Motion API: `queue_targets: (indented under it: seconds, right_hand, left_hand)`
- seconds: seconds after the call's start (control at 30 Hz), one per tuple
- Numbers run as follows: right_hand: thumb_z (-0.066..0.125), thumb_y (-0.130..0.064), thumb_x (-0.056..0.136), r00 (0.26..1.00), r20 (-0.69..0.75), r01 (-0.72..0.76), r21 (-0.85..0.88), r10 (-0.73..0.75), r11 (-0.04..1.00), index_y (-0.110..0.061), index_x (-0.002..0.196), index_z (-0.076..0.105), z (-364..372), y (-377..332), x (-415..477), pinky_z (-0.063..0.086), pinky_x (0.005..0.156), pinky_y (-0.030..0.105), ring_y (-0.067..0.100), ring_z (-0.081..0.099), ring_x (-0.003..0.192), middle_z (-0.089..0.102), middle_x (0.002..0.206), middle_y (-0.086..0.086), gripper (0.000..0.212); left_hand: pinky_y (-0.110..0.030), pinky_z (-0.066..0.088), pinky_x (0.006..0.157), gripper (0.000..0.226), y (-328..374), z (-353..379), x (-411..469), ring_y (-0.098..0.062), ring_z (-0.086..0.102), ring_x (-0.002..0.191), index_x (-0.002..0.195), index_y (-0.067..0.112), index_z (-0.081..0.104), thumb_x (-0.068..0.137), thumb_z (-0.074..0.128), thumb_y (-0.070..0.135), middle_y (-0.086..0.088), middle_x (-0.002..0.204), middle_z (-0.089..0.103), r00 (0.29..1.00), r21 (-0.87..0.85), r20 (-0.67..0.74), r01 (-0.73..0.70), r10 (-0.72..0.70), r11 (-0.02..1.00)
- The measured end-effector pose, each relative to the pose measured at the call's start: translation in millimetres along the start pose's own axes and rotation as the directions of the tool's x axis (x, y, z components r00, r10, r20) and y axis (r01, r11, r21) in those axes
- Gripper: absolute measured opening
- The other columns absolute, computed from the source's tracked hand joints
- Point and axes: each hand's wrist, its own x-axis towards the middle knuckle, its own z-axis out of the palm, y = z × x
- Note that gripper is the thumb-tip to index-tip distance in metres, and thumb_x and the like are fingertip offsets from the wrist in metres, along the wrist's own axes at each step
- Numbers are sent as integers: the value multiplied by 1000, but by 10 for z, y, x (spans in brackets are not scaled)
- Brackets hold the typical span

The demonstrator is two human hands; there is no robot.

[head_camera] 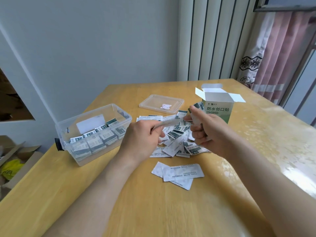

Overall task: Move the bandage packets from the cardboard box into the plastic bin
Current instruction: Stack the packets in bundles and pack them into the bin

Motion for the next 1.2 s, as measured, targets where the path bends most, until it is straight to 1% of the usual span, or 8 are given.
queue_targets:
  seconds: [0.07, 0.17, 0.37, 0.53, 0.63, 0.77, 1.0, 1.2]
  right_hand:
    - [65, -54, 81, 996, 81, -45, 59, 40, 997, -10, 102, 58, 126, 63, -31, 19, 40, 18, 8, 25, 48, 32, 60, -4, 49]
    - [63, -41, 88, 991, 121, 50, 8, -51, 999, -15, 82, 50, 341, 168, -66, 18, 39, 19, 8, 24, 44, 31, 55, -4, 30]
    - [49, -15, 89, 947, -264, 171, -72, -184, 983, -8, 88, 66, 98, -58, -70, 32, 47, 24, 15, 42, 60, 53, 82, 8, 19]
    - [43, -13, 90, 951, -269, 149, -40, -155, 988, -9, 84, 61, 12, -69, -61, 43, 55, 28, 19, 55, 64, 62, 72, 7, 20]
    - [42, -9, 89, 958, -217, 177, -55, -184, 983, -4, 87, 59, 39, -35, -55, 44, 57, 31, 22, 56, 60, 56, 65, 9, 17]
    - [44, -8, 90, 935, -232, 236, -162, -270, 958, -2, 84, 56, -31, -84, -38, 36, 51, 28, 22, 48, 55, 40, 59, 7, 15]
    - [45, -13, 91, 939, -245, 196, -194, -241, 961, -5, 82, 56, -44, -33, 12, 31, 43, 24, 18, 42, 50, 43, 57, 4, 16]
    - [55, -31, 95, 969, -224, 120, 49, -106, 992, -15, 85, 52, 46, 45, 29, 20, 43, 22, 11, 27, 47, 33, 52, -5, 19]
  left_hand:
    - [-32, 51, 52, 27, 66, 55, -46, -13, 63, 53, 76, 15, 70, 95, 54, 23, 5, 60, 66, 988, 64, -113, -97, 104, 993]
    - [-32, 41, 48, 21, 176, 206, -102, -32, 57, 55, 81, 18, 68, 91, 52, 28, -6, 60, 64, 962, 331, -69, -228, 265, 916]
    - [-32, 45, 97, 41, 207, 259, 64, -21, 57, 117, 130, 25, 58, 89, 51, 18, 3, 127, 64, 992, 278, 127, -45, 10, 960]
    - [-40, 45, 88, 51, 220, 537, 428, -31, 51, 118, 127, 15, 49, 92, 49, 52, -7, 127, 58, 954, 549, 241, 15, -176, 836]
    - [-40, 44, 81, 51, 249, 734, 544, -33, 52, 113, 125, 14, 45, 88, 57, 47, -10, 122, 57, 948, 579, 213, 73, -237, 812]
    - [-31, 41, 75, 34, 209, 725, 582, -23, 56, 101, 111, 20, 54, 83, 65, 33, 1, 110, 60, 956, 421, 156, 163, -248, 892]
    - [-29, 54, 74, 20, 78, 214, 314, -8, 64, 82, 79, 27, 69, 70, 83, 39, 12, 85, 68, 947, 161, 121, 276, -296, 948]
    - [-26, 51, 68, 12, 54, 56, 111, -8, 66, 72, 80, 20, 71, 75, 82, 22, 4, 77, 72, 928, -377, 100, 369, -359, 849]
